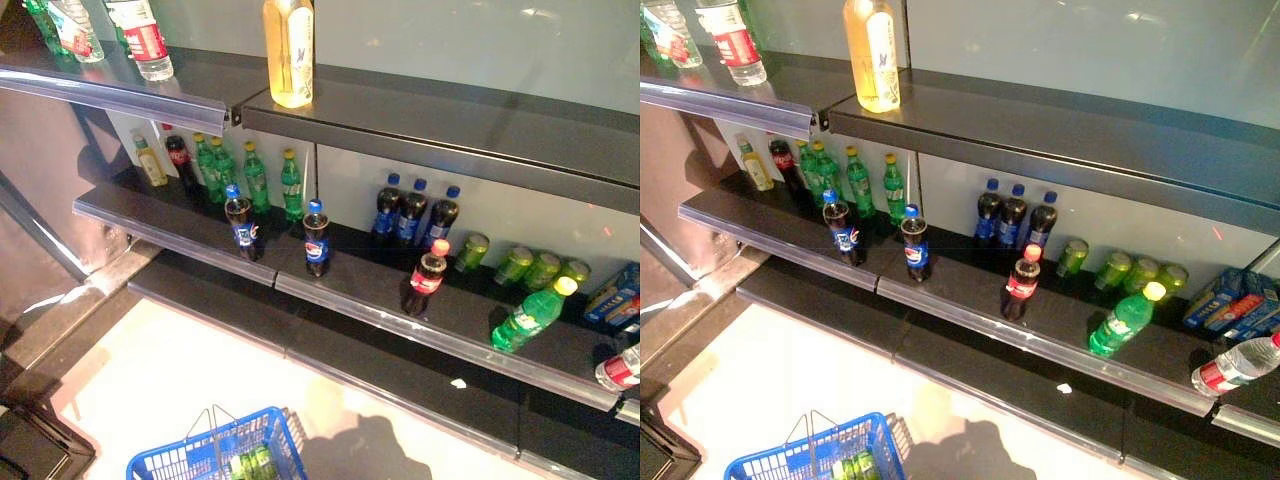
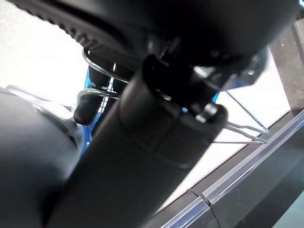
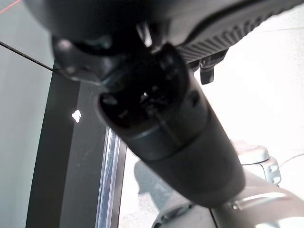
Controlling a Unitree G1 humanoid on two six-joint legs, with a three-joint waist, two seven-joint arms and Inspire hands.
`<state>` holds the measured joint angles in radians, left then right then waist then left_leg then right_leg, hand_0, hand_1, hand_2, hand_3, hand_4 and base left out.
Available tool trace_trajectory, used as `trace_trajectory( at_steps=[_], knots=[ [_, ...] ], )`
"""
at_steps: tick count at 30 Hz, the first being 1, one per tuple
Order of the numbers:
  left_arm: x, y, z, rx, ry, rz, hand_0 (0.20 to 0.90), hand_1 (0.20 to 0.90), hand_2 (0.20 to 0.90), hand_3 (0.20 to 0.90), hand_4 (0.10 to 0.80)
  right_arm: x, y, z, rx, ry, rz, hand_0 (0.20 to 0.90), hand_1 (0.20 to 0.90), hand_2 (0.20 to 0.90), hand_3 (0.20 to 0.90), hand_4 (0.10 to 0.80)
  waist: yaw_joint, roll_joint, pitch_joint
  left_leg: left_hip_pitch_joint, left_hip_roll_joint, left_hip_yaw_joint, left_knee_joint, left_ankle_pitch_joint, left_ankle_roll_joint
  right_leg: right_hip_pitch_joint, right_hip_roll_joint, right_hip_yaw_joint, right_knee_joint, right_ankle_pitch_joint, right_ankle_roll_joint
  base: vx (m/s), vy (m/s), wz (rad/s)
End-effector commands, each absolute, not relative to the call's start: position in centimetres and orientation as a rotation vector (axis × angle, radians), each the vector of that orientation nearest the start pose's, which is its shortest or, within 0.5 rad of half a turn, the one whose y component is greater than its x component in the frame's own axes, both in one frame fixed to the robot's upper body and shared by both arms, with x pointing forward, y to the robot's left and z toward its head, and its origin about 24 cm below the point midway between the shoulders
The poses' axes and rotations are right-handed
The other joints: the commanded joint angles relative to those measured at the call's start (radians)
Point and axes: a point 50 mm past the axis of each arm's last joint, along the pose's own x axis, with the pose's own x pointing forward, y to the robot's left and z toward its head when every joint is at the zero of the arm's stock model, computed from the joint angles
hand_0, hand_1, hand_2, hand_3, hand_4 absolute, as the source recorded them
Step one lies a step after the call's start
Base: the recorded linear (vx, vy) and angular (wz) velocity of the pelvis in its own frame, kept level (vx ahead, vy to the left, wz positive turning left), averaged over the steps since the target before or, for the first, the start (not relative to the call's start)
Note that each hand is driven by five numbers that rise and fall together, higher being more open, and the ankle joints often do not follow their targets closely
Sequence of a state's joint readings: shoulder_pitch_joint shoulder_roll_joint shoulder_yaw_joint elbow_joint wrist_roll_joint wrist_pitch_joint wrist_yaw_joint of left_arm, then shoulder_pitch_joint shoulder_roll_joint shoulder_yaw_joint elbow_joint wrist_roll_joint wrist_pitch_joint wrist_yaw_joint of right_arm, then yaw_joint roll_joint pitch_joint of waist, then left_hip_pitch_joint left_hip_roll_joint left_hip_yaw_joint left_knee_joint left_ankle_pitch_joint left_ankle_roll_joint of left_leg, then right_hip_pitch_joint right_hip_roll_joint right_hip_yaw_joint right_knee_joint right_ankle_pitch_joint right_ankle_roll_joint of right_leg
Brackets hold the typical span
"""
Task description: Pick up the drink and place into the basket.
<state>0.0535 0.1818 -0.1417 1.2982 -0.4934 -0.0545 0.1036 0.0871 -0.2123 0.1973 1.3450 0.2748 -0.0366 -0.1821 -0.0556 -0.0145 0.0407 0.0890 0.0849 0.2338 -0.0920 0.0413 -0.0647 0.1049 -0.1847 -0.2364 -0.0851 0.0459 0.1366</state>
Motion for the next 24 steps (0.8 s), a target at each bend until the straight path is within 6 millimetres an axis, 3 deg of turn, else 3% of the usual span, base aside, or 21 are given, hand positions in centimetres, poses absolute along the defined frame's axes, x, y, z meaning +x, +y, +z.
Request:
trace_trajectory(
  at_steps=[1,15,21,24],
  knots=[
    [8.6,22.2,-16.5,-0.072,1.148,0.368,0.300,0.300,0.300,0.200,0.100,5.0,-23.6,-16.9,-0.196,1.338,-0.346,0.900,0.900,0.900,0.900,0.800,0.028,0.006,0.061,0.070,0.072,0.047,0.005,-0.050,-0.035,-0.057,-0.071,0.004,0.012,0.081,0.060,0.000,0.000,0.00],
    [8.2,21.9,-16.6,-0.098,1.153,0.369,0.300,0.300,0.300,0.200,0.100,5.1,-23.5,-16.9,-0.216,1.331,-0.332,0.900,0.900,0.900,0.900,0.800,0.044,0.009,0.055,0.065,0.090,0.042,0.005,-0.041,-0.048,-0.034,-0.068,-0.013,0.000,0.077,0.057,0.000,0.000,0.00],
    [8.5,21.8,-16.5,-0.085,1.146,0.349,0.300,0.300,0.300,0.200,0.100,6.9,-23.4,-16.5,-0.332,1.224,-0.234,0.900,0.900,0.900,0.900,0.800,0.047,0.006,0.059,0.061,0.090,0.040,0.005,-0.039,-0.049,-0.034,-0.071,-0.015,0.000,0.078,0.059,-0.005,0.000,0.00],
    [8.9,22.0,-16.4,-0.073,1.142,0.340,0.300,0.300,0.300,0.200,0.100,8.8,-23.1,-16.0,-0.497,1.100,-0.122,0.900,0.900,0.900,0.900,0.800,0.051,0.003,0.062,0.060,0.089,0.035,0.005,-0.040,-0.048,-0.036,-0.072,-0.013,0.000,0.078,0.061,-0.011,-0.007,0.00]
  ],
)
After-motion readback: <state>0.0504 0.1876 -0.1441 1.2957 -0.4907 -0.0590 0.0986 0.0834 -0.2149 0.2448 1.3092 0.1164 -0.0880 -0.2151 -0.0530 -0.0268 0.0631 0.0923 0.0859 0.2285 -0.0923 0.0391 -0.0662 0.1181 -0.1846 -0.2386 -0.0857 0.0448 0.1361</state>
